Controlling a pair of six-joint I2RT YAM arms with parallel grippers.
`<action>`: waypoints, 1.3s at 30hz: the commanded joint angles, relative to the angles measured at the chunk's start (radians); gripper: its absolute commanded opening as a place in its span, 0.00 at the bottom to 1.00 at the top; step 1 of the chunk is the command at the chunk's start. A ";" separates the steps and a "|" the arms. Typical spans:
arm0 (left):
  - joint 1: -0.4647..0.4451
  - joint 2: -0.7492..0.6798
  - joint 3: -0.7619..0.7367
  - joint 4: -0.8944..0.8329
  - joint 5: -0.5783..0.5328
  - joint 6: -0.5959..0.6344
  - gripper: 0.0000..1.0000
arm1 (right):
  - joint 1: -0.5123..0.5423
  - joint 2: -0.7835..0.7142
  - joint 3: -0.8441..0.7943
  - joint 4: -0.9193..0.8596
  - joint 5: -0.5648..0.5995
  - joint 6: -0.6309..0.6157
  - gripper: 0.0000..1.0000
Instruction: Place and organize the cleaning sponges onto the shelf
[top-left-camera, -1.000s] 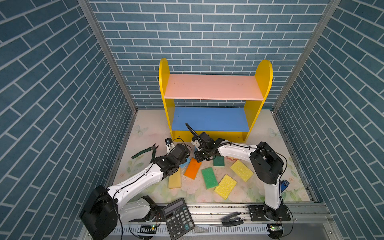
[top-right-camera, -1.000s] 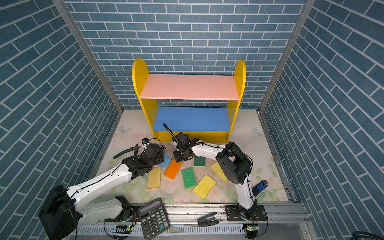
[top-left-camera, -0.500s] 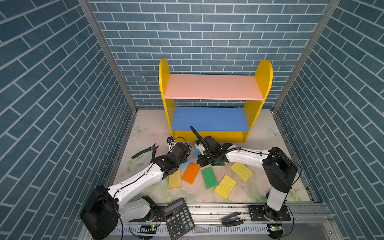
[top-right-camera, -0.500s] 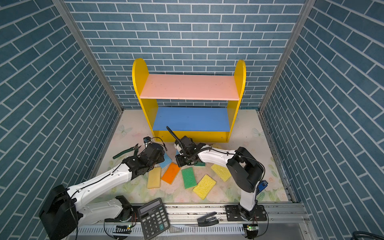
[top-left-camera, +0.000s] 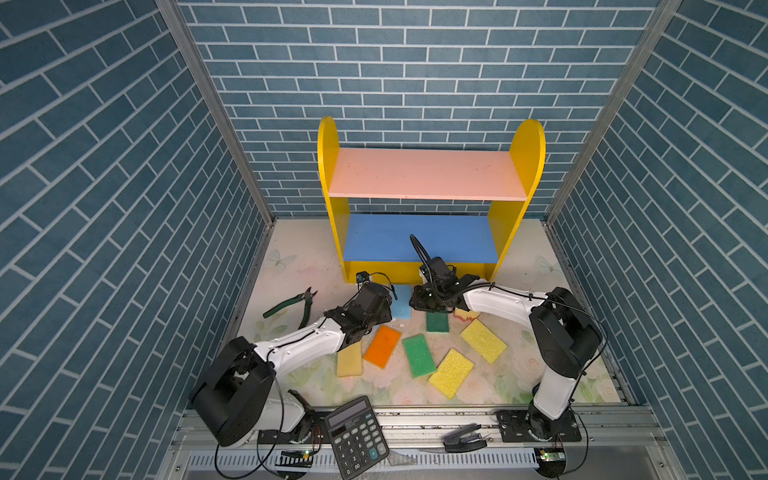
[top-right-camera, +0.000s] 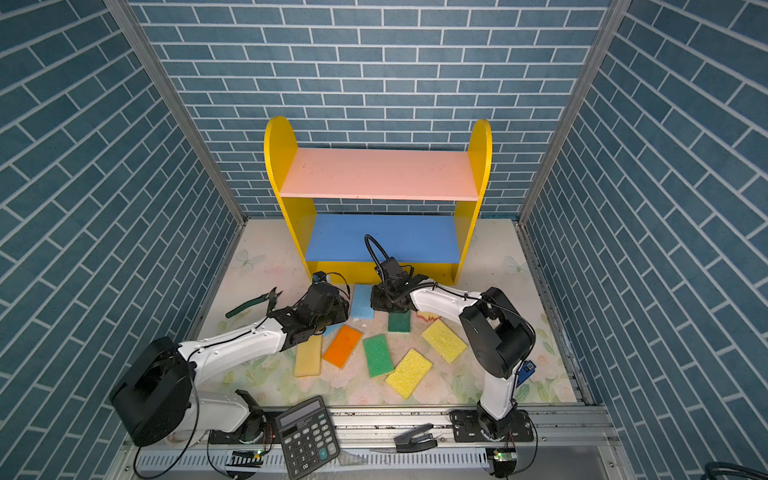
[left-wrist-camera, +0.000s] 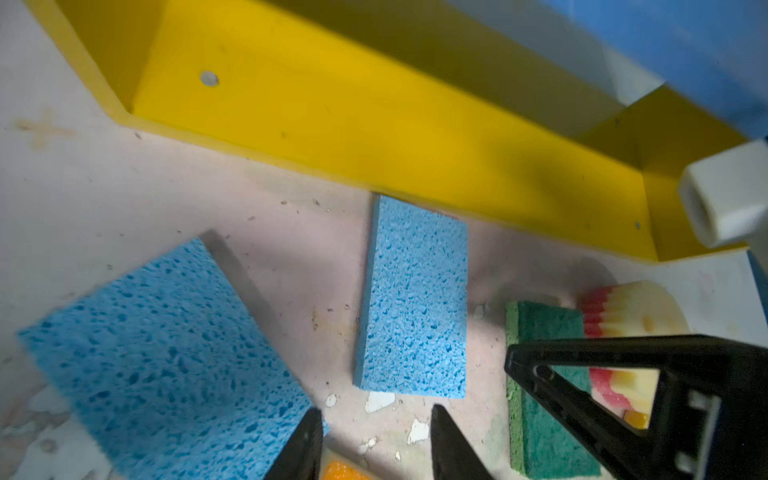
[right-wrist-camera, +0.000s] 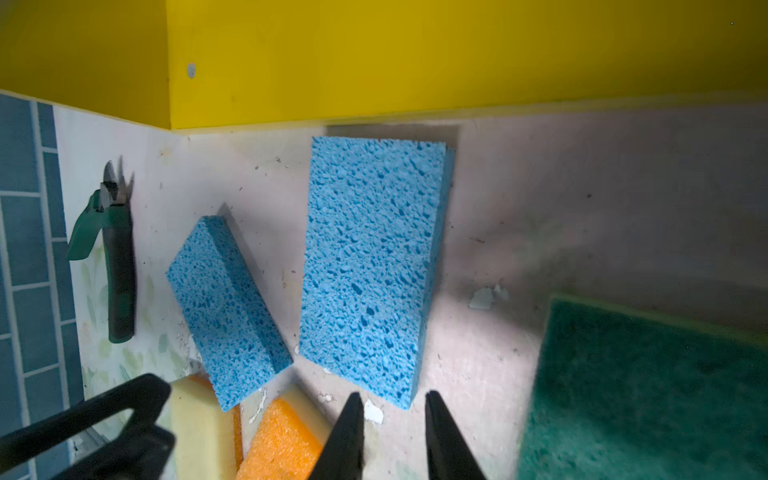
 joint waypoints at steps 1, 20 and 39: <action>0.003 0.073 0.028 0.046 0.077 -0.001 0.45 | -0.001 0.054 -0.015 0.026 -0.008 0.056 0.28; 0.003 0.264 0.127 0.013 0.082 -0.028 0.31 | -0.001 0.157 -0.012 0.090 -0.038 0.059 0.29; 0.005 0.318 0.182 -0.059 0.029 -0.007 0.38 | -0.001 0.136 -0.031 0.083 -0.016 0.044 0.29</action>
